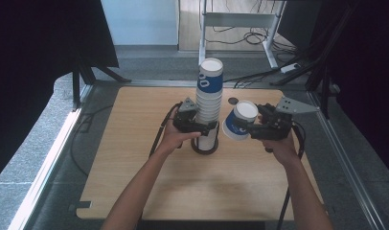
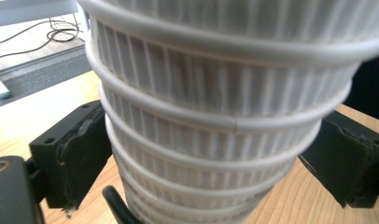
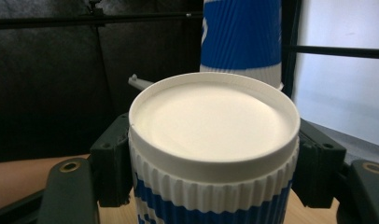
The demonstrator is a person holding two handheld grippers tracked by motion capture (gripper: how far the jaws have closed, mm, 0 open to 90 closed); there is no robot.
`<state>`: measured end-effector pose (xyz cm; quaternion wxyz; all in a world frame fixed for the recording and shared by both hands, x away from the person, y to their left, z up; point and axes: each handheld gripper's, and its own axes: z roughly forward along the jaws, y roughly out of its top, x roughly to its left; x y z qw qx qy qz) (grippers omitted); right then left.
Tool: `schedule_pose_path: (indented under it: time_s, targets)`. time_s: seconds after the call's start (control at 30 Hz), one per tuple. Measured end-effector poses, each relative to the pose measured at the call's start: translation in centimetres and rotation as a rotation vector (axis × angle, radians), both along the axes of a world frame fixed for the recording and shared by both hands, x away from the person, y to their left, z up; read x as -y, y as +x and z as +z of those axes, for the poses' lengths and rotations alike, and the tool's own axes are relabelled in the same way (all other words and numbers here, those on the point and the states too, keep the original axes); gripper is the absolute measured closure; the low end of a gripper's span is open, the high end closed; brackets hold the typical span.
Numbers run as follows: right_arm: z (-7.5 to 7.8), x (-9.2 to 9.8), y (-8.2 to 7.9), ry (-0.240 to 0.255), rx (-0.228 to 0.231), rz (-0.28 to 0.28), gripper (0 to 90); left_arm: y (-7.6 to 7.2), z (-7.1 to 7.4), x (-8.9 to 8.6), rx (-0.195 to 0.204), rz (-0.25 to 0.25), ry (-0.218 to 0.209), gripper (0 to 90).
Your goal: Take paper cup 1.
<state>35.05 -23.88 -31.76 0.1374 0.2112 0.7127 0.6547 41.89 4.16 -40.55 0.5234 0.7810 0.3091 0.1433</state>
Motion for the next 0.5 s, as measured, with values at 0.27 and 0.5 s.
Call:
schedule_pose_path:
  time_s: [0.27,0.5]
  targets:
    - [-2.1,-1.0,-0.5,-0.009,-0.013,0.021,27.9,-1.0,0.1,-1.3,0.018,0.020,-0.011,5.1]
    - [-4.0,-1.8,-0.9,-0.018,-0.032,0.035,27.9,-2.7,0.0,-3.4,0.021,0.022,-0.061,5.7]
